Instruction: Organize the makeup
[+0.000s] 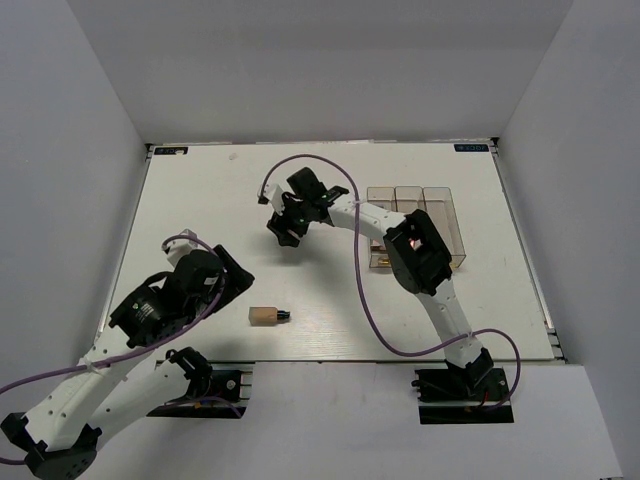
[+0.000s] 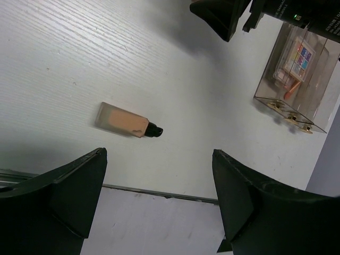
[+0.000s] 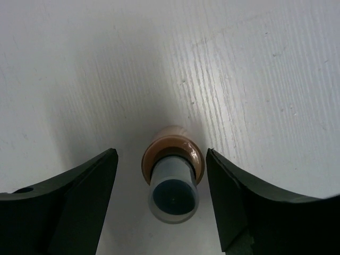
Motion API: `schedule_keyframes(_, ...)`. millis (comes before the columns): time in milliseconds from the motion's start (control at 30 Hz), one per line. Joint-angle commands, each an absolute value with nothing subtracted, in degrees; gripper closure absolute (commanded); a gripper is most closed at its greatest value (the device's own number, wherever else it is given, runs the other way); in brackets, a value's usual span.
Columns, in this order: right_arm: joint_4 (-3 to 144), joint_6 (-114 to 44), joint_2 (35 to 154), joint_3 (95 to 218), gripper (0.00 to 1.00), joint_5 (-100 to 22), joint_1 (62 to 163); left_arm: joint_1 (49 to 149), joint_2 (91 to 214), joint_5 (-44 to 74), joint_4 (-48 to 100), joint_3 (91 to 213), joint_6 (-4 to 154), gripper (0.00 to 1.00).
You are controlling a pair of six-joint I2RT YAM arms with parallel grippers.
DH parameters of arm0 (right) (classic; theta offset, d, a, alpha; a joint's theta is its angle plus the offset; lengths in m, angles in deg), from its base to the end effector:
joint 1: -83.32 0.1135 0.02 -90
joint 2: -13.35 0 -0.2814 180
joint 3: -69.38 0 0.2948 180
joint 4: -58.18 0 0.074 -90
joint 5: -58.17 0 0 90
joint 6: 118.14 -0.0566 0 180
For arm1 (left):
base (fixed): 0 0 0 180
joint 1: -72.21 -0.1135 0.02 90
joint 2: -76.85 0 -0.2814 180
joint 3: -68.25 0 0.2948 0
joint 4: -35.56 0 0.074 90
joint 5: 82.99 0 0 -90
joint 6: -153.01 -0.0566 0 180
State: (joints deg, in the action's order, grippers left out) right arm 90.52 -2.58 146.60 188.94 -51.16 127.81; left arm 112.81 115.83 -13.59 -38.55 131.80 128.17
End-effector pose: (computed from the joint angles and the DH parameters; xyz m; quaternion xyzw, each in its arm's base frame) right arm 0.4061 0.4252 0.1570 -0.5761 0.7125 0.2142 0.3384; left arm 0.1282 -0.0836 0.3165 -0.2568 0.8889 -0.1700 0.3391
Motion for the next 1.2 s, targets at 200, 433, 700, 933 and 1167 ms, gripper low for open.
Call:
schedule_keyframes(200, 85.31, -2.92, 147.04, 190.64, 0.55, -50.64, 128.32, 112.99, 116.49, -14.18, -38.50, 133.25, 128.93, 0.10)
schedule_keyframes(433, 87.67, -1.24, 140.46, 186.87, 0.93, -54.93, 127.18, 112.99, 119.29, -8.74, -29.21, 131.15, 123.05, 0.10)
schedule_keyframes(700, 94.70, -5.02, 122.63, 183.09, 1.00, -55.31, 120.52, 113.61, 133.53, 1.64, -24.44, 131.58, 110.04, 0.09)
schedule_keyframes(933, 98.49, -10.47, 111.81, 172.22, 1.00, -45.82, 105.25, 113.61, 136.18, 2.96, -20.66, 129.92, 105.20, 0.09)
schedule_keyframes(1167, 96.29, -10.38, 102.13, 160.15, 1.00, -39.39, 93.88, 113.08, 137.58, 4.19, -18.73, 127.90, 104.84, 0.08)
